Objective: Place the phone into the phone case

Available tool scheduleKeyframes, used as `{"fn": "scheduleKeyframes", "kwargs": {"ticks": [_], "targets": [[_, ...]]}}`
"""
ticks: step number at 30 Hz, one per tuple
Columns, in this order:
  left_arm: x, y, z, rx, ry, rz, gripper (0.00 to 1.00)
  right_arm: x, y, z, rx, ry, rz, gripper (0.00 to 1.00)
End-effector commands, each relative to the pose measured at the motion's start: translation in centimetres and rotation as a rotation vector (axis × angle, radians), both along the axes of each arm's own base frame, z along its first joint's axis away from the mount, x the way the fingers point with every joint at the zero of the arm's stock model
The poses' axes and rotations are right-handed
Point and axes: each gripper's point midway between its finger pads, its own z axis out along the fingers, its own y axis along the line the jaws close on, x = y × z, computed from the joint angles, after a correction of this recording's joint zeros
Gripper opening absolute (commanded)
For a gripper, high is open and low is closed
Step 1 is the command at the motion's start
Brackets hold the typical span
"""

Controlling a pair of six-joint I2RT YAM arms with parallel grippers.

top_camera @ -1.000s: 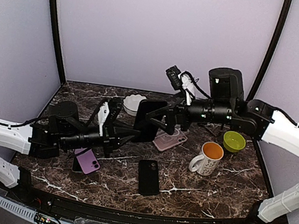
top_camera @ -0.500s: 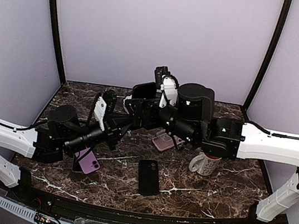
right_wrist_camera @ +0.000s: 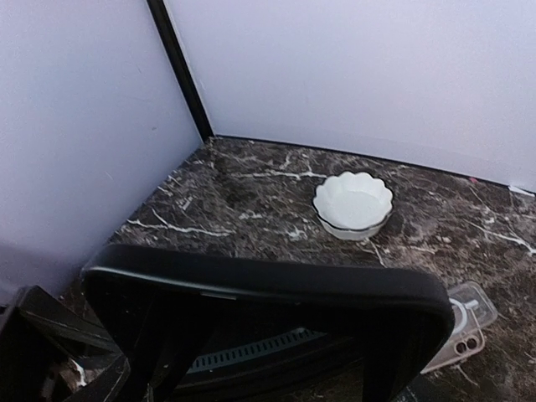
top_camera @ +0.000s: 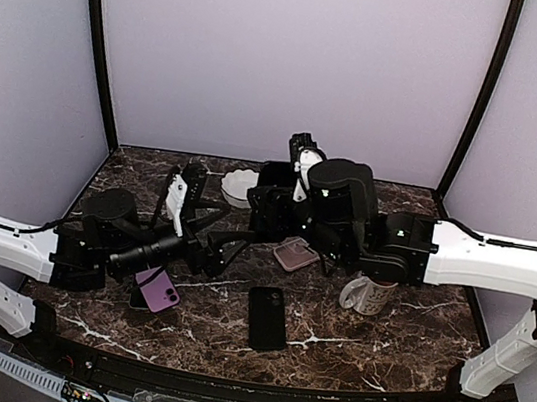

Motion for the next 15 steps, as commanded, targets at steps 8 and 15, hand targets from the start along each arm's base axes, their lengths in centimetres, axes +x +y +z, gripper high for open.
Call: {"fn": "scheduleKeyframes", "kwargs": {"ticks": [8,15], "targets": [[7.1,11.0,-6.1,0.248,0.426,0.394,0.96,-3.3,-1.8,-14.1,-0.195,0.403,-0.051,0.0],[6.3,11.8,-5.5,0.246,0.43,0.376,0.97,-5.0,-1.7,-19.0,-0.31,0.465,-0.101,0.0]]}}
